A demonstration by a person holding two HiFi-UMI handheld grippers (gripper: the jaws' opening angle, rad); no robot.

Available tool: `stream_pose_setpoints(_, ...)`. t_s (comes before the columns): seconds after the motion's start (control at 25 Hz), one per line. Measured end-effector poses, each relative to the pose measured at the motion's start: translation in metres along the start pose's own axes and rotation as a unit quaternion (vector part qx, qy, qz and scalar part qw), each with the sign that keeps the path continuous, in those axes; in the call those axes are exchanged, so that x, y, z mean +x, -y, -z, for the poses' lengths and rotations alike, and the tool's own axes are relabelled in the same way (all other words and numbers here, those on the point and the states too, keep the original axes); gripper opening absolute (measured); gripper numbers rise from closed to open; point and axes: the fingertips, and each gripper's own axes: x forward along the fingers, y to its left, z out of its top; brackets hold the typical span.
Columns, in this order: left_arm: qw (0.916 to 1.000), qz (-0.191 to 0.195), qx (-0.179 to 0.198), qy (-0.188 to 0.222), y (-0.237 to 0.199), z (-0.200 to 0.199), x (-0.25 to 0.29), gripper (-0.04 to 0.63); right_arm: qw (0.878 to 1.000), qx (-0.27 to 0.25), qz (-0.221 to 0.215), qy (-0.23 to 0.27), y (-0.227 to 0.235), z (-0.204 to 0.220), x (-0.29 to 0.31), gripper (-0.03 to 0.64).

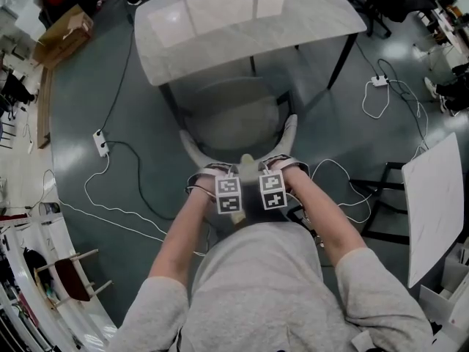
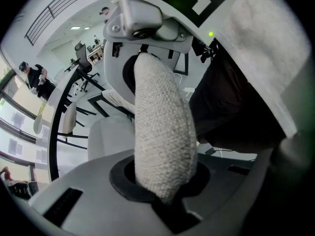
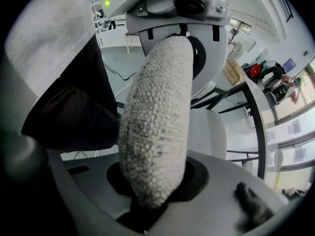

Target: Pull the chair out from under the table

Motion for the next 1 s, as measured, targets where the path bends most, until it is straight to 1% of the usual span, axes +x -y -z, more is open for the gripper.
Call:
stream_pose_setpoints(0.44, 1.0000, 0.006, 0.000, 0.002, 0.036, -0.013, -0.004, 0.074, 1.000, 0.006, 0.003, -0.001, -0.038, -0.004, -0.006, 0.092)
stream_pose_setpoints(0.84, 0.9998, 0.009, 0.018, 0.005, 0.074, -0.023, -0.006, 0.074, 1.000, 0.023, 0.003, -0.003, -0.080, -0.013, -0.011, 0.092)
stream_pose_setpoints(1.0, 0.9997, 0.012, 0.020, 0.004, 0.087, -0.030, -0.006, 0.074, 1.000, 0.025, 0.004, -0.003, -0.093, -0.012, -0.013, 0.092)
